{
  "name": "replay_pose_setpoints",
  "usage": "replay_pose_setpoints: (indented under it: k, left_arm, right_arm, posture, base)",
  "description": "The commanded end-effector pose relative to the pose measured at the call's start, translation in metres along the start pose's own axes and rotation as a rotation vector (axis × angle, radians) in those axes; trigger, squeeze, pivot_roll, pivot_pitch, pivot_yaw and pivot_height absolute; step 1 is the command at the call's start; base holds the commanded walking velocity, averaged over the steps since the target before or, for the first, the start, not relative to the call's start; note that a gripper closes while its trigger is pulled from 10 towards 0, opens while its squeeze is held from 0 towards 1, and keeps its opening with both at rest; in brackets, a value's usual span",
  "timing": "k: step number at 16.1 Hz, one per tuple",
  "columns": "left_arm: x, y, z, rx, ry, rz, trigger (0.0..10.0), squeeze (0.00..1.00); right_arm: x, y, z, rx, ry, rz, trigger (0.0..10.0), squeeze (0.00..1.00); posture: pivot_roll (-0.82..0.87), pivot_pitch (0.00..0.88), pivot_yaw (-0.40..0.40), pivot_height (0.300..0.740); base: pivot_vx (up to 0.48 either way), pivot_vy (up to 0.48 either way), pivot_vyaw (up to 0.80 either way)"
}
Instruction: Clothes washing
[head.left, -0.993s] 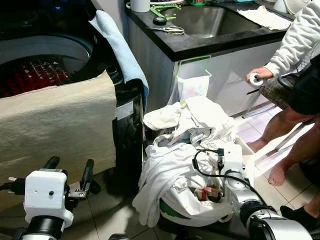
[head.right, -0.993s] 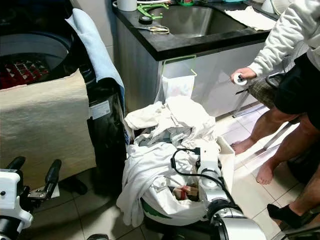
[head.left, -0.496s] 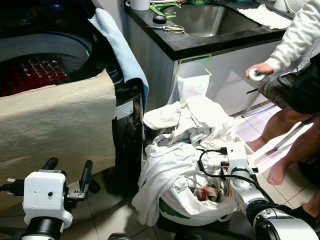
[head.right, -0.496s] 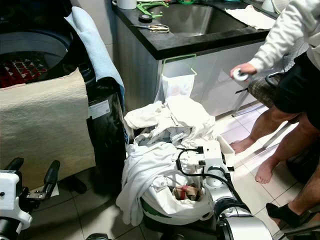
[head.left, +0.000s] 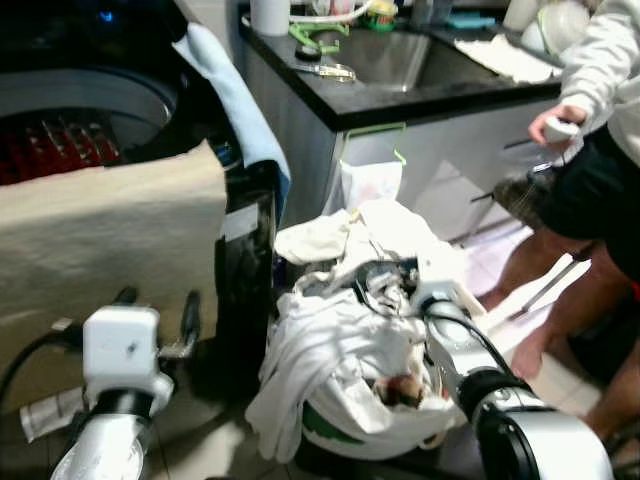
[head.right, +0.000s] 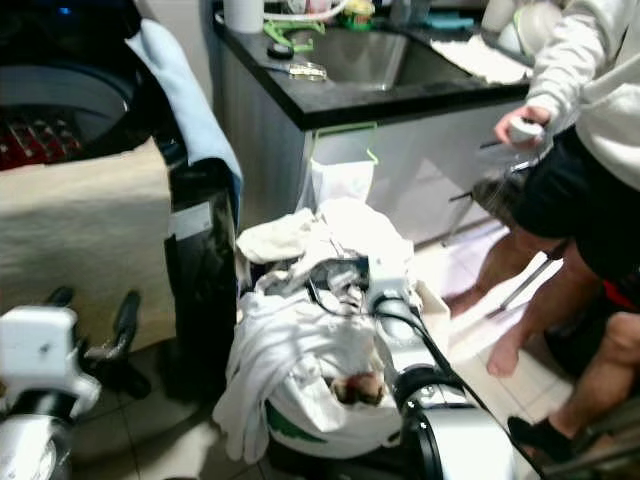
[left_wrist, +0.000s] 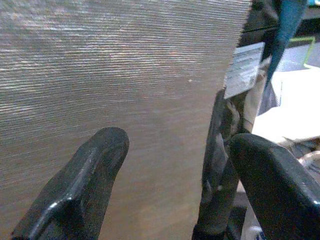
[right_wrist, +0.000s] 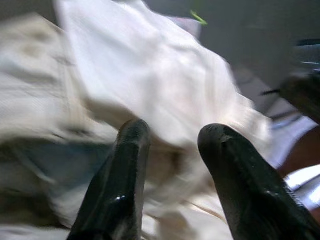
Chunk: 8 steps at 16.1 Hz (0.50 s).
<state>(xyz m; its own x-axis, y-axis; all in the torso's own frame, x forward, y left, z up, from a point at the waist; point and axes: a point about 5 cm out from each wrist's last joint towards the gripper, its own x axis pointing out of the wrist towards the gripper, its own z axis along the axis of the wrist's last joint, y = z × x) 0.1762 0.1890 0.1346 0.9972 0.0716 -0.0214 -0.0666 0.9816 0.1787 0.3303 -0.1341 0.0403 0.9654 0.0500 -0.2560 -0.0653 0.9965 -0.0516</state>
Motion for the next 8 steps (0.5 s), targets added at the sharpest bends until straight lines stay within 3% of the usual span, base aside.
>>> replay_pose_setpoints:
  k: [1, 4, 8]
  left_arm:
    - [0.004, -0.004, -0.002, -0.003, -0.006, -0.004, 10.0, 0.0]
    - [0.021, -0.012, -0.002, -0.018, -0.041, -0.02, 10.0, 0.0]
    - [0.023, -0.015, -0.006, -0.022, -0.052, -0.02, 10.0, 0.0]
  right_arm:
    - [0.001, -0.004, 0.003, 0.049, -0.011, -0.013, 10.0, 1.0]
    - [0.005, 0.009, 0.012, 0.102, -0.035, 0.04, 10.0, 1.0]
    - [0.008, 0.009, 0.019, 0.121, -0.045, 0.049, 10.0, 1.0]
  posture:
    - [0.31, 0.0, -0.141, 0.727]
    - [0.28, 0.0, -0.129, 0.727]
    - [0.29, 0.0, -0.132, 0.727]
  base:
    - [0.0, 0.0, 0.0]
    - [0.0, 0.0, 0.0]
    - [0.0, 0.0, 0.0]
